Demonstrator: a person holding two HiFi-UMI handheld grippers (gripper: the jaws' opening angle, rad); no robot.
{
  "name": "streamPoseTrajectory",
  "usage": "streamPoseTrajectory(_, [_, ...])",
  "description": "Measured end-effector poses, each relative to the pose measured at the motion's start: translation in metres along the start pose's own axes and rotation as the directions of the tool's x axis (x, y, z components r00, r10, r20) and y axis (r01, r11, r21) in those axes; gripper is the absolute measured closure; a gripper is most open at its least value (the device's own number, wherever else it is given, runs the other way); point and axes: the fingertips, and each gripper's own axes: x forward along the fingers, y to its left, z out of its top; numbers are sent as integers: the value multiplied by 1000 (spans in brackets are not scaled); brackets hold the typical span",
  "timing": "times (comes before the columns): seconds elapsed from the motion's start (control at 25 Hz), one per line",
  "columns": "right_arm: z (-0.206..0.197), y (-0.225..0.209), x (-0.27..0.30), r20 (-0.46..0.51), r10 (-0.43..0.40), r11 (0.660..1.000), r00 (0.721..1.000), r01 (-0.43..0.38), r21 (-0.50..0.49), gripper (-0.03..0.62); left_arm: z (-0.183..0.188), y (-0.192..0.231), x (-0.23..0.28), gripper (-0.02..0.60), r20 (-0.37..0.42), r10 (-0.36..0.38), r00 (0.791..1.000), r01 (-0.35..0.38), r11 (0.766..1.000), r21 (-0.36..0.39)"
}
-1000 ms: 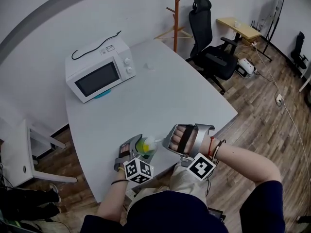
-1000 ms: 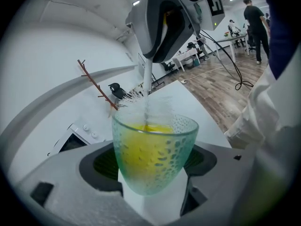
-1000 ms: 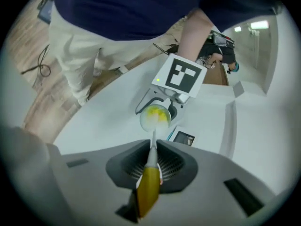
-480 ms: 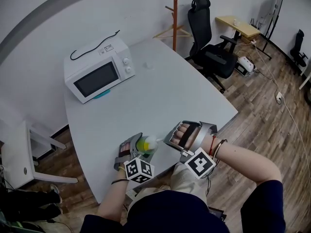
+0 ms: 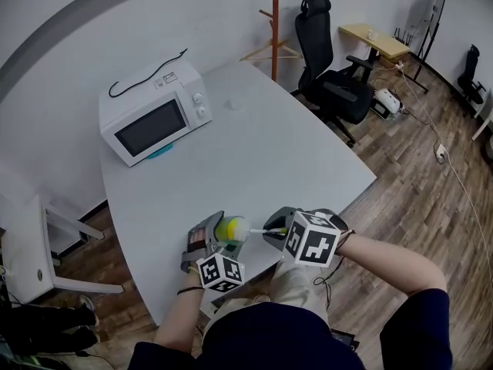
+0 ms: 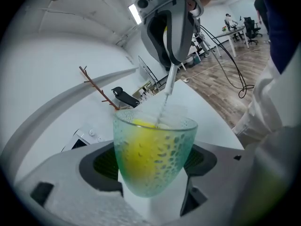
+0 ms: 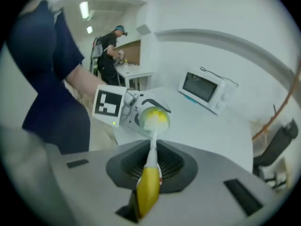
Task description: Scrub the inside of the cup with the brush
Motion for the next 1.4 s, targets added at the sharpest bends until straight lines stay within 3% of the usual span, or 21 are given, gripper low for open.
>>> streamPoseTrajectory(0.04, [-1,1,-1,17,28,993,999,-30,112,542,1,1,0,199,3,5,1000,-5,1000,2])
streamPoseTrajectory(0.12, [-3,1,-1,49,71,948,996,-82,308,542,1,3,1,199,9,15,1000,-15,1000,13])
streamPoseTrajectory(0.2, [-6,1,1,72,100,879,992,-122,461,542,0,4,2,199,12,23,1000,-23,999,23])
streamPoseTrajectory(0.32, [-7,5,1,110,133,745,985,-172,644,542,2,4,1,199,14,25,1000,-25,999,22])
streamPoseTrajectory(0.48, [-3,12,1,194,160,512,968,-250,822,542,1,4,2,199,20,33,999,-34,999,32])
streamPoseTrajectory(0.72, [7,21,2,370,121,75,921,-380,922,542,4,8,-3,199,25,68,997,-69,997,27])
streamPoseTrajectory(0.84, [13,22,1,436,99,-90,894,-429,899,542,4,12,-5,199,32,91,995,-92,995,31])
streamPoseTrajectory(0.92, [15,20,1,474,84,-181,876,-455,872,542,4,16,-6,199,37,110,993,-111,994,26])
streamPoseTrajectory(0.96, [16,19,1,486,76,-205,870,-464,862,542,4,17,-6,199,38,118,992,-119,993,23])
streamPoseTrajectory(1.04, [16,19,1,492,66,-205,868,-471,858,542,5,19,-6,199,40,128,991,-128,991,21])
streamPoseTrajectory(1.28, [12,18,-2,476,63,-158,877,-462,873,542,8,17,-4,199,41,128,991,-129,991,21])
streamPoseTrajectory(1.4, [8,18,-1,457,71,-101,887,-450,888,542,7,16,-2,200,40,130,991,-131,991,22])
